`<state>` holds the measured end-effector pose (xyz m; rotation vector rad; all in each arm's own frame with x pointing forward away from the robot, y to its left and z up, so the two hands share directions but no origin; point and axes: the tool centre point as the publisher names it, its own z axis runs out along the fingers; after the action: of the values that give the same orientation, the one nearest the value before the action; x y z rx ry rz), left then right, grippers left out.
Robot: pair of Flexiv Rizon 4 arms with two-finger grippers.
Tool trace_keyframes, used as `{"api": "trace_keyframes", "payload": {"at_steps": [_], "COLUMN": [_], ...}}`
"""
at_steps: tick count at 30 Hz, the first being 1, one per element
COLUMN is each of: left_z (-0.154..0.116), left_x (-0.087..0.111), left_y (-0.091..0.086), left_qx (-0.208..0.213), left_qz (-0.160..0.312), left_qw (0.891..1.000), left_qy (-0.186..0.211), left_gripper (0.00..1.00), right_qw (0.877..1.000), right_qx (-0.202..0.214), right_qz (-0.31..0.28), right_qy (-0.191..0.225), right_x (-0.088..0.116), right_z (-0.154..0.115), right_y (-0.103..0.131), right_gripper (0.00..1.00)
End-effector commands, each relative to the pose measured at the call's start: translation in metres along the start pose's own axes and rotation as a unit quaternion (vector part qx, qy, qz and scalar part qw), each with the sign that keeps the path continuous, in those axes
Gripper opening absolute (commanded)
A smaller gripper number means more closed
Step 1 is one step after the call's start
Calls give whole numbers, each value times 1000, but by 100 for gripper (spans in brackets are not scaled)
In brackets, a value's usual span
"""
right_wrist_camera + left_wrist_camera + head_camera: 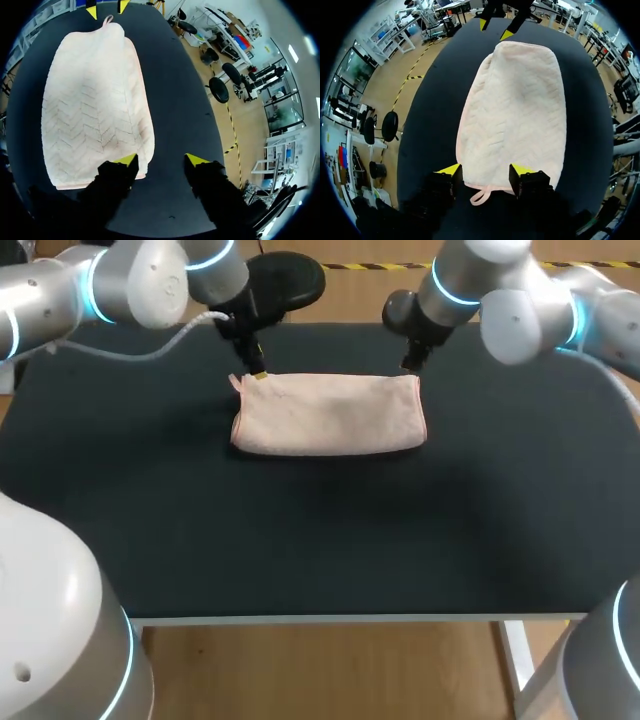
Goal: Fold the towel
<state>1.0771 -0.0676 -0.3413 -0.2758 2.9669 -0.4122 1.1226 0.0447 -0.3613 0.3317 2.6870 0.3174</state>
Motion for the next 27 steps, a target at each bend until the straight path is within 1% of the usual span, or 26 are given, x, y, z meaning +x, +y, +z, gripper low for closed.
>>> {"api": "trace_keyframes", "payload": {"at_steps": [1,2,3,4,6,7,8,9,11,12,13,14,15,16,19,20,21,22,23,27], "left_z": [-24,-28,-30,-30,-28,-27,-26,-25,-24,-24,-24,-25,-27,-28,-30,-31,-32,-31,-31,-31], "left_x": [9,10,10,9,7,6,5,5,5,6,6,7,7,6,1,0,-1,-3,-3,-3], "left_y": [12,14,18,23,30,34,39,45,51,52,53,53,53,52,50,49,48,45,45,45], "left_qx": [130,161,201,249,274,291,315,332,353,359,374,375,367,369,351,353,339,333,333,333], "left_qz": [46,54,64,66,54,49,38,25,11,7,16,24,29,32,37,50,58,67,67,67], "left_qw": [990,985,977,966,960,955,947,942,935,932,926,925,928,927,931,929,932,930,930,930], "left_qy": [-7,-8,-5,3,27,37,44,41,46,49,50,48,50,61,97,102,115,142,142,142], "left_gripper": [100,100,100,100,100,100,100,100,100,100,100,100,100,100,100,100,100,100,100,100], "right_qw": [1000,1000,1000,1000,1000,1000,1000,1000,1000,1000,1000,1000,1000,1000,1000,999,999,998,996,996], "right_qx": [-2,-2,-2,-1,-1,-1,1,4,7,9,9,11,13,14,20,26,34,47,56,56], "right_qz": [-7,-8,-10,-12,-14,-15,-17,-18,-18,-18,-18,-18,-18,-18,-22,-26,-31,-48,-70,-70], "right_qy": [-9,-10,-11,-12,-12,-12,-11,-11,-8,-7,-7,-6,-6,-6,-8,-10,-12,-12,-8,-8], "right_x": [8,9,11,12,14,15,16,18,21,22,23,25,26,27,30,30,31,32,33,33], "right_z": [-21,-22,-24,-25,-27,-27,-27,-27,-25,-25,-24,-24,-24,-24,-25,-26,-27,-28,-30,-30], "right_y": [0,1,2,3,3,3,2,2,0,-1,-1,-1,-2,-2,-1,0,0,3,4,4], "right_gripper": [100,100,100,100,100,100,100,100,100,100,100,100,100,100,100,100,100,100,100,100]}}
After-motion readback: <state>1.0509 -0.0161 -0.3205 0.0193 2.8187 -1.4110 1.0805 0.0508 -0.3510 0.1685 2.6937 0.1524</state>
